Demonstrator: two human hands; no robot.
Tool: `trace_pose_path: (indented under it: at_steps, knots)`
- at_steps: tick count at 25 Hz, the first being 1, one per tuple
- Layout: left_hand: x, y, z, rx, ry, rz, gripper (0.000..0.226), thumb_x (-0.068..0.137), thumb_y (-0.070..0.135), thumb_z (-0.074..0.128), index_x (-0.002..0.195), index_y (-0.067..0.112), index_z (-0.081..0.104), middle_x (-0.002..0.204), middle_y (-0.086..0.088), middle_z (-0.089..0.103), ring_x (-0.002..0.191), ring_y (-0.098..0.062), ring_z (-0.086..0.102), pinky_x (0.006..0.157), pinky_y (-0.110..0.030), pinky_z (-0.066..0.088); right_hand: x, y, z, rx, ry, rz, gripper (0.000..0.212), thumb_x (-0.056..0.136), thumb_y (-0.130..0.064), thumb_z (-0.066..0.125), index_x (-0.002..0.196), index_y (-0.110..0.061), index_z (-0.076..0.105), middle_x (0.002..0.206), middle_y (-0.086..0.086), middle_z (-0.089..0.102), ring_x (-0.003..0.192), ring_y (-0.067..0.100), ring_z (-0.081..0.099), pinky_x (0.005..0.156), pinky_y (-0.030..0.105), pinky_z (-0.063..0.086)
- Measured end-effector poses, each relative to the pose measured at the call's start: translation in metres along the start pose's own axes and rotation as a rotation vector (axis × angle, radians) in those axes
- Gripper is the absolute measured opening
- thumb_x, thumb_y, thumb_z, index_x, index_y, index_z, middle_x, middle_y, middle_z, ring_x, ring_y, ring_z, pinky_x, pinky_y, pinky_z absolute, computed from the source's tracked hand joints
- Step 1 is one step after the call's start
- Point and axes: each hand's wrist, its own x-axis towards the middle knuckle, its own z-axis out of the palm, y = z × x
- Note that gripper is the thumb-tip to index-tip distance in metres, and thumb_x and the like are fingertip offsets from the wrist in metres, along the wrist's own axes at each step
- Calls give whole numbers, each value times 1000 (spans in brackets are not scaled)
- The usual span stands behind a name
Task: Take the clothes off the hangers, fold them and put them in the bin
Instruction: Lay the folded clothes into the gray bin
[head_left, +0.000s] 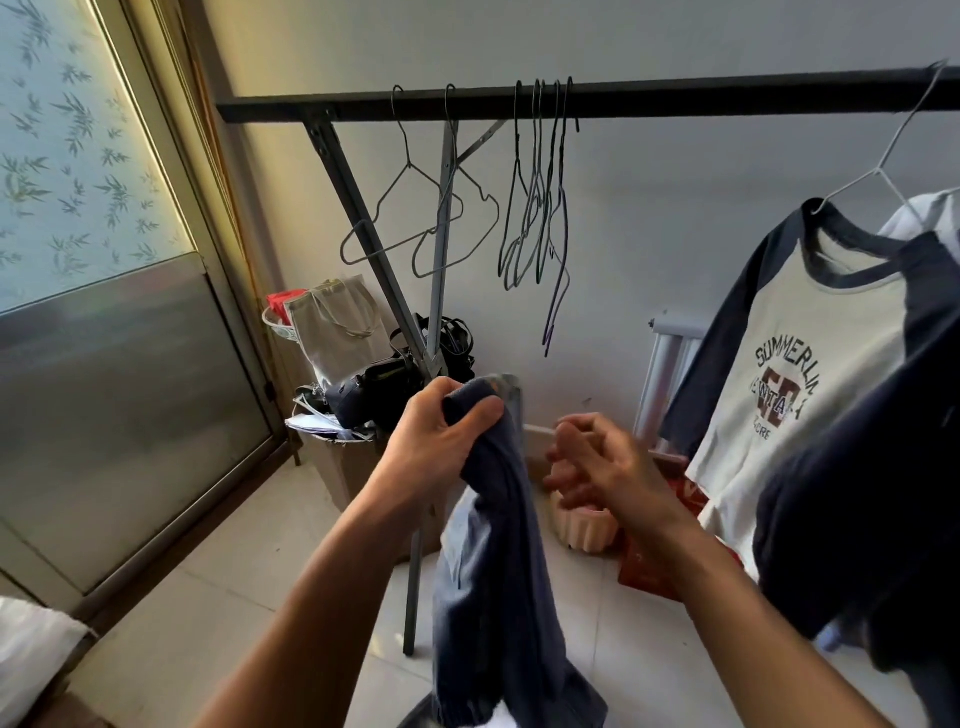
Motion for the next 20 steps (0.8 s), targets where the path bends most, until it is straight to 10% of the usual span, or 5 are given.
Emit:
trace_pose_path:
  at_steps: [5,11,14,20]
  knots:
    - [1,6,8,-47,111,-53,35,70,54,73,86,27,59,109,-21,61,98,-34,66,89,-53,54,-16,4,40,-296,-249,-72,91,62,-50,84,137,-41,34,121,-25,57,108,-12,55,91,8,43]
    - [-2,20,8,-157,73,-24,60,58,69,78,92,22,61,116,-24,58,107,-36,62,96,-54,50,-13,-4,53,-189,114,-167,8,94,-24,61,99,-28,66,83,-27,70,87,-14,62,83,9,48]
    - [-6,21,1,-226,-20,83,52,73,44,69,108,7,58,101,-12,66,95,-20,65,90,-35,55,-12,-17,43,-6,70,-156,19,96,-16,57,90,-34,61,65,-32,64,75,-24,58,65,-5,38]
    - [-23,-35,-33,-177,178,92,71,74,28,75,136,18,43,132,3,52,114,-3,56,80,-9,49,0,-18,36,286,62,-83,17,95,-16,57,106,-18,70,104,1,75,103,20,69,92,38,53]
